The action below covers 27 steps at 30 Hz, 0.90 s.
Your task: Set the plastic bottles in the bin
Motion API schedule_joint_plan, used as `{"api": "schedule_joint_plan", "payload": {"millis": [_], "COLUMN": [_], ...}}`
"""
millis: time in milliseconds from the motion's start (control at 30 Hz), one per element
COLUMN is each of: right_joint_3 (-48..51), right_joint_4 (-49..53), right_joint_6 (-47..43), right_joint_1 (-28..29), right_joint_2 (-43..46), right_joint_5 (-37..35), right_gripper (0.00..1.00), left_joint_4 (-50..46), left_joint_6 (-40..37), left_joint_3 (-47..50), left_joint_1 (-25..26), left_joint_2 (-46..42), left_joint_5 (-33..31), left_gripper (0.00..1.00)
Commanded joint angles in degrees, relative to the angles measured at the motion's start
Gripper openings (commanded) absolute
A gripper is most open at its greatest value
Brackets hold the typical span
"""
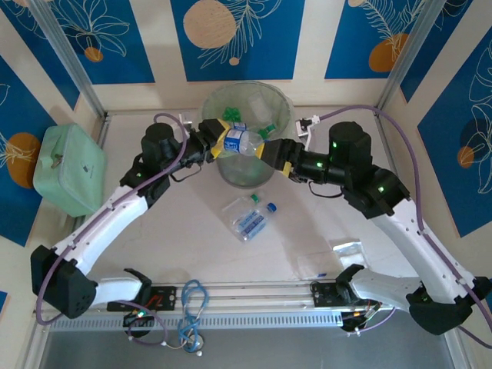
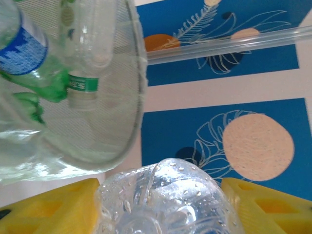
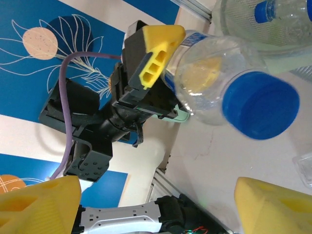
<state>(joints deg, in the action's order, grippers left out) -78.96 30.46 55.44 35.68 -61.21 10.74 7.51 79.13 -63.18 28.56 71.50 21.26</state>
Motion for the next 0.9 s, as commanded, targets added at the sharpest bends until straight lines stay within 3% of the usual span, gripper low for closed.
{"api": "schedule_joint_plan", "payload": {"millis": [0,533,800,867], "right_joint_3": [-1.66,-3.83,-5.33,-5.50], "right_joint_4": [0.67,-0.44,-0.62,-0.78], "right_joint_6": [-1.05,0.36,0.48,0.42], "right_joint_1": [0.05,-2.96,-3.51,-3.49], "right_joint_2": [-0.97,-3.10,-5.06,-5.23], "right_joint_5": [-1.16,0.55,2.22,2.20], "right_gripper": [0.80,0.56,0.35,0.31], "left_joint_4": [8.09,8.14,7.63,7.60], "left_joint_6": [1.99,0.02,-0.55,-0.75], "left_joint_3": [-2.22,-3.31,-3.40,-3.47], "left_joint_1": [-1.04,-1.75,-2.19,-2.28], "left_joint_2": [-0.42,1.05,1.22,1.27], "left_joint_5": [4.13,11.01,12.15,12.43], "left_gripper": [0.52,0.51,0.52,0.58]}}
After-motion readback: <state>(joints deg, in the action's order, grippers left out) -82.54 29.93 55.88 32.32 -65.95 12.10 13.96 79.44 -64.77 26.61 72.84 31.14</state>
